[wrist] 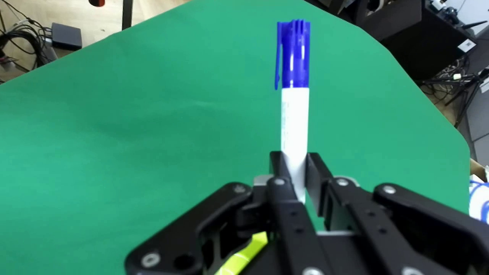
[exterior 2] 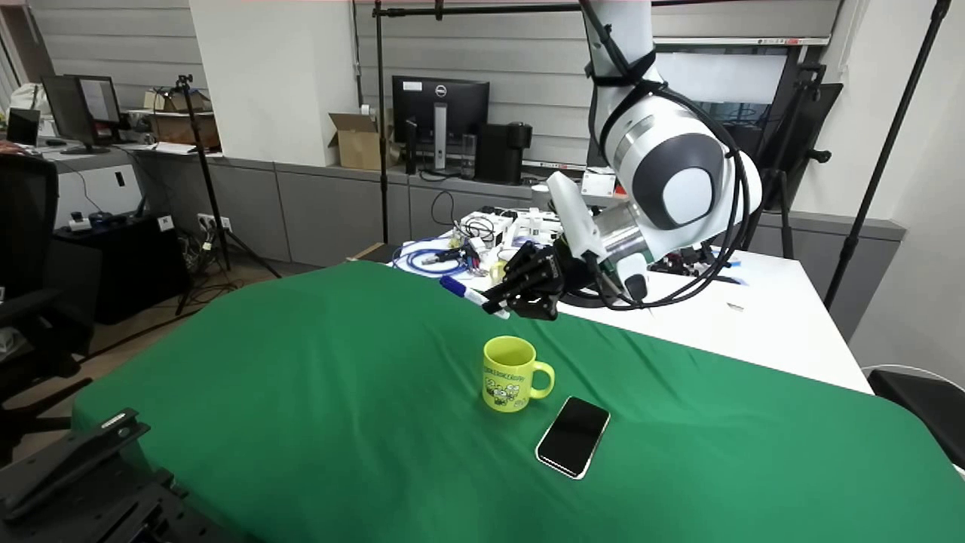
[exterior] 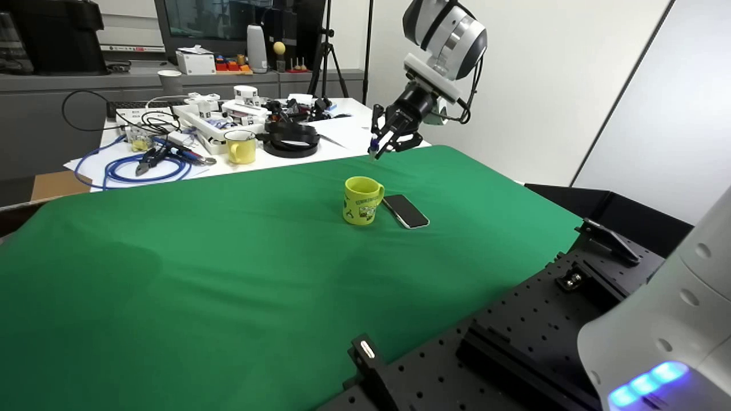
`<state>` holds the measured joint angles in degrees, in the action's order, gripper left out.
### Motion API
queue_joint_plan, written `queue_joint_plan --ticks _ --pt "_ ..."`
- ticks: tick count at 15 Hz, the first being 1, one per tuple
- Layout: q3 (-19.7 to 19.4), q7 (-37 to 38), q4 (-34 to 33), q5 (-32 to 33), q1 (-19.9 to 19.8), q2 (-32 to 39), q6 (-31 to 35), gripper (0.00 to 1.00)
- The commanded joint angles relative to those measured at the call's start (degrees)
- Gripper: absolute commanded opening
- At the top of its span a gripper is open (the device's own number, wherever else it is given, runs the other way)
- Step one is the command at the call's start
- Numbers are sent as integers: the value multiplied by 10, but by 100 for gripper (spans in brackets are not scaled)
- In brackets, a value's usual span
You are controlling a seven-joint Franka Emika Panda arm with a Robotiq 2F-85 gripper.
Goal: Put the blue marker into the mug
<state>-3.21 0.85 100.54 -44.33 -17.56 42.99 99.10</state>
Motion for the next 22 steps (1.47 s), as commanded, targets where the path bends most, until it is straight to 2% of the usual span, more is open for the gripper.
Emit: queue_joint_plan --ticks 1,12,22 --pt "-6 1 -32 -31 -1 23 -8 4" --pt "-9 -14 -73 -68 -3 78 13 4" --pt "-11 -2 -84 -84 -2 91 30 4"
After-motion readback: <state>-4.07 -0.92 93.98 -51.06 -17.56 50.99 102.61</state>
